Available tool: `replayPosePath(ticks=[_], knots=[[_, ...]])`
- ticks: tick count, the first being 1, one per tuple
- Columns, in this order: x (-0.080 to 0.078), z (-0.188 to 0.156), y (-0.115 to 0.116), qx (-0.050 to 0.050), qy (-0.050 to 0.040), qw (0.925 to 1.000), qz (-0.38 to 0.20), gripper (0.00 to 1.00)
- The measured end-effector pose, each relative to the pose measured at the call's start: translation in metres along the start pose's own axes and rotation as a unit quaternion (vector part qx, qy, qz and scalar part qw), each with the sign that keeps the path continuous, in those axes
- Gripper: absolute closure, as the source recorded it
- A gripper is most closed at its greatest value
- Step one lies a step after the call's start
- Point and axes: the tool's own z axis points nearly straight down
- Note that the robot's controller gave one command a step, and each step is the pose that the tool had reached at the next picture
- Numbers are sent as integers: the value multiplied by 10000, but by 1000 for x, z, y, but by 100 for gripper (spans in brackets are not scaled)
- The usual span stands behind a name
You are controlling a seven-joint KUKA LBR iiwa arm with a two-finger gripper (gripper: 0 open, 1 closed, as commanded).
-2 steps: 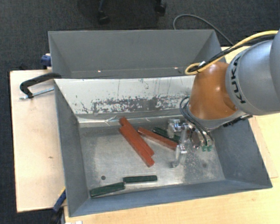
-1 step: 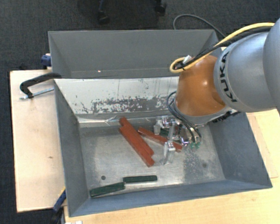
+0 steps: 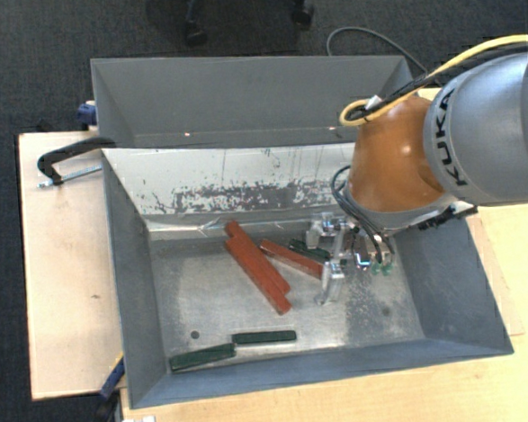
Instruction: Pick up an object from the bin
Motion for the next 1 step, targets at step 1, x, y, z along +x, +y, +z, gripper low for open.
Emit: replayPosePath(ticks=[1], knots=[[-33, 49, -15, 4, 17, 9941, 1086, 0]])
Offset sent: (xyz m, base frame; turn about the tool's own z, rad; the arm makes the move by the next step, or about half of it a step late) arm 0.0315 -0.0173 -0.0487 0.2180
